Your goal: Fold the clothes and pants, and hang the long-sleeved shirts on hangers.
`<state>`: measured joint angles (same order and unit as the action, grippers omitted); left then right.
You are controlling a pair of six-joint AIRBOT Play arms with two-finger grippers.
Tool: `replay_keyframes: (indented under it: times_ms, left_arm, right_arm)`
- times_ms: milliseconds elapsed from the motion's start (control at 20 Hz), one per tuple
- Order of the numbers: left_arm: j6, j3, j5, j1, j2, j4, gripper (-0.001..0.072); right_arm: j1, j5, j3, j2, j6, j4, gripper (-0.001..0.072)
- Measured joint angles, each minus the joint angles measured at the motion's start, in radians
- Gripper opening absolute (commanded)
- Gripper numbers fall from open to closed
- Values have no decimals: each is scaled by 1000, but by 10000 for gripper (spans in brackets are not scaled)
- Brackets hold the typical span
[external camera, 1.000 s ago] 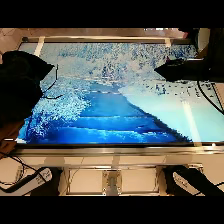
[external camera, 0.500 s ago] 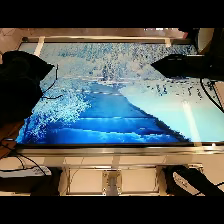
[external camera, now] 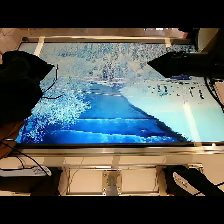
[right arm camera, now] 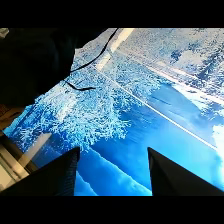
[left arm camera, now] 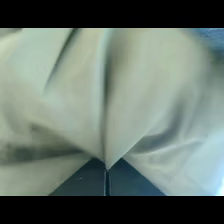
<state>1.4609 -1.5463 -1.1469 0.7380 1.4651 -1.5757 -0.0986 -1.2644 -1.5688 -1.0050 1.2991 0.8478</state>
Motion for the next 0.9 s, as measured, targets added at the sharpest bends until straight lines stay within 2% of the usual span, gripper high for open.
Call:
replay_keyframes:
  times_ms: [150, 250, 350, 450, 650, 800, 850, 900]
  left_arm:
    - [-34, -34, -45, -63, -137, 224, 7]
    - [-74, -44, -52, -146, -235, 417, 7]
    - [-103, -50, -49, -279, -315, 567, 8]
    - [-121, -51, -48, -463, -359, 657, 7]
    - [-130, -14, -37, -901, -338, 659, 8]
    - [-124, 29, 19, -1202, -222, 634, 9]
    - [-122, 37, 43, -1281, -172, 634, 22]
    - [-122, 43, 77, -1352, -114, 631, 204]
  right_arm:
    - [0, -126, -120, 1, 0, 94, 483]
    - [0, -240, -220, 1, 0, 222, 483]
    - [0, -330, -306, 1, 0, 370, 483]
    - [0, -382, -367, 1, -1, 514, 483]
    - [0, -428, -418, 0, -11, 688, 483]
    - [0, -439, -428, -4, -30, 749, 483]
    - [0, -441, -428, -5, -35, 762, 483]
    - [0, -441, -425, -5, -42, 772, 483]
